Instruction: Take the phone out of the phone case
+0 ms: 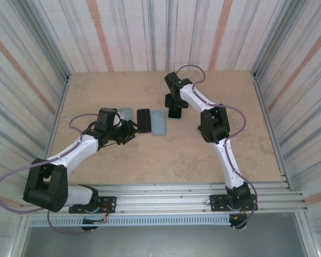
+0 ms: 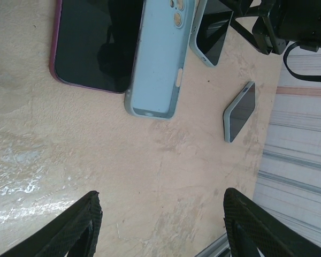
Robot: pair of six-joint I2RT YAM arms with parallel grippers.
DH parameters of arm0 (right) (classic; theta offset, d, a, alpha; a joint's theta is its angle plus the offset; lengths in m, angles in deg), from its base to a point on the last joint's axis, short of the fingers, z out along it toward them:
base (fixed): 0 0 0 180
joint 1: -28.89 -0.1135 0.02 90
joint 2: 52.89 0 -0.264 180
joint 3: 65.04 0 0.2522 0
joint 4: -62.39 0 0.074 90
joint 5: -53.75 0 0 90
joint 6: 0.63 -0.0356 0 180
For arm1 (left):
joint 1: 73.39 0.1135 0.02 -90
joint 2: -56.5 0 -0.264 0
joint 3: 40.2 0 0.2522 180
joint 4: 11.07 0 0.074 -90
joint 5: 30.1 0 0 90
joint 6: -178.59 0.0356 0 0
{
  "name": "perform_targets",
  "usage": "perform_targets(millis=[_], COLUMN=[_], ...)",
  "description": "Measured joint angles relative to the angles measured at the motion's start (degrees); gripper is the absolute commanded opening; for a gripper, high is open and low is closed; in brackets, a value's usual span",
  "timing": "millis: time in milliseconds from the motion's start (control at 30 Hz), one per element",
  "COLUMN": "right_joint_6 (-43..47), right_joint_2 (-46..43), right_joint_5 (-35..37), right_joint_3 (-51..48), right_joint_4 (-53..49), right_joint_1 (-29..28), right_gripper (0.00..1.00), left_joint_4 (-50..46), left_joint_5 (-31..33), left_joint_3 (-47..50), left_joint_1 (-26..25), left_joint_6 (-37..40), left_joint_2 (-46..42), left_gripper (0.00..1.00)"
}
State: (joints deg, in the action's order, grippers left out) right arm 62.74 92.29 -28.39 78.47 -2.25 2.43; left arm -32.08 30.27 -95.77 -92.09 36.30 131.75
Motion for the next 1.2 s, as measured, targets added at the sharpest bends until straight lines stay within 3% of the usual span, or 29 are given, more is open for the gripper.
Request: perform_targets(millis=[333, 467, 800, 1033, 1200], right_joint_6=[6.9, 9.4, 8.9, 5.8, 4.9], right_joint_2=[-6.7, -9.8, -12.8, -16.8, -17.4], right_joint_5=[-2.3, -3.6, -3.6, -3.9, -4.1], right_joint_3=[-11.3, -16.8, -22.1, -29.0, -29.9], right_joint_4=[2.1, 4.1, 5.7, 8.0, 9.0], right_joint_1=[0.0, -0.7, -1.7, -2.2, -2.2], right_gripper=[0.75, 0.80, 0.85, 0.77, 0.64], left_joint_4=[0.0, 0.0, 0.1, 0.2, 0.2], left_joint_5=[0.0, 0.0, -0.7, -1.0, -1.6], left_joint_3=[-0.4, -0.6, -0.9, -1.1, -1.1], left_joint_1=[0.0, 0.0, 0.0, 0.0, 0.0], left_joint_6=[0.0, 0.0, 0.0, 0.0, 0.0], left_joint_2=[0.3, 0.3, 0.6, 0.6, 0.6], left_gripper=[0.64, 0.64, 0.64, 0.64, 0.64])
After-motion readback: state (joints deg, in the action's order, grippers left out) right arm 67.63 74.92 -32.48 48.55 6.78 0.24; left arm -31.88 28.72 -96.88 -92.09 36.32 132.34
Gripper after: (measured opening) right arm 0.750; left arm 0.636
